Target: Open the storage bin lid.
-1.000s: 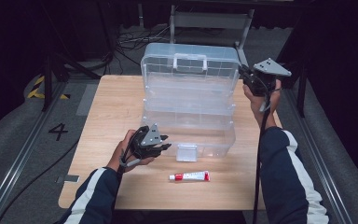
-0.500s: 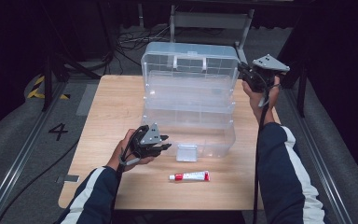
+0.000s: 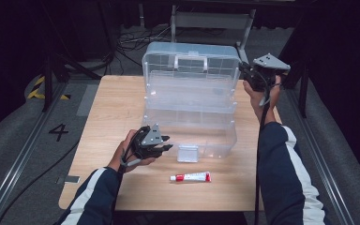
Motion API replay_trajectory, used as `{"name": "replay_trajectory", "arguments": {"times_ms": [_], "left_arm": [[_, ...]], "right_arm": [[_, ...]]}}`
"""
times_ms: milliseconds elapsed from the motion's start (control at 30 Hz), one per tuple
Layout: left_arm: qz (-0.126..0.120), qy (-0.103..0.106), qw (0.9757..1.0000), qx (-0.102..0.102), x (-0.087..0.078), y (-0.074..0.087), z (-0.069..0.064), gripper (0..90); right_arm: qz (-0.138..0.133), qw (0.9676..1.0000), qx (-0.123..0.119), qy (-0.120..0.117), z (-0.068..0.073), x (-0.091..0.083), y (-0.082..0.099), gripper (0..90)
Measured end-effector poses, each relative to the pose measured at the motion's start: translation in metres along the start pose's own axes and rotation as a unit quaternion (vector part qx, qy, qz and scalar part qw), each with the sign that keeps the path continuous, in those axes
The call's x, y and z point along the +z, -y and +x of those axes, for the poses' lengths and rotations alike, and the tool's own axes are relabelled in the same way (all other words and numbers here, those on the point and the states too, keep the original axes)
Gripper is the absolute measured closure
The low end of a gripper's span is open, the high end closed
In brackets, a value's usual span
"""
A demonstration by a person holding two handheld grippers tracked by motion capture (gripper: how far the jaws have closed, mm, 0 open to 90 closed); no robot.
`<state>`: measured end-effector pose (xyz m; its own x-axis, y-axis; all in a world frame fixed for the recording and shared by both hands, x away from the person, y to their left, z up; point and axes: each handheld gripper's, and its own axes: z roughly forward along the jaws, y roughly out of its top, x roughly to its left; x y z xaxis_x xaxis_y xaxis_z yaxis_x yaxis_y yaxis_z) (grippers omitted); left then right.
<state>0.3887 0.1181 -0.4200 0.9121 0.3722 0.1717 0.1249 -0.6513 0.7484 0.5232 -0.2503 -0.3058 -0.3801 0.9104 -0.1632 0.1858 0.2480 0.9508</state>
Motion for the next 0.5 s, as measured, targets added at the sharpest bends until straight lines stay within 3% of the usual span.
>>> {"name": "replay_trajectory", "arguments": {"times_ms": [500], "left_arm": [[-0.003,0.004,1.0000,0.000,0.001,0.001,0.001,66.8]], "right_arm": [[0.012,0.9999,0.005,0.002,-0.005,0.014,-0.004,85.1]]}}
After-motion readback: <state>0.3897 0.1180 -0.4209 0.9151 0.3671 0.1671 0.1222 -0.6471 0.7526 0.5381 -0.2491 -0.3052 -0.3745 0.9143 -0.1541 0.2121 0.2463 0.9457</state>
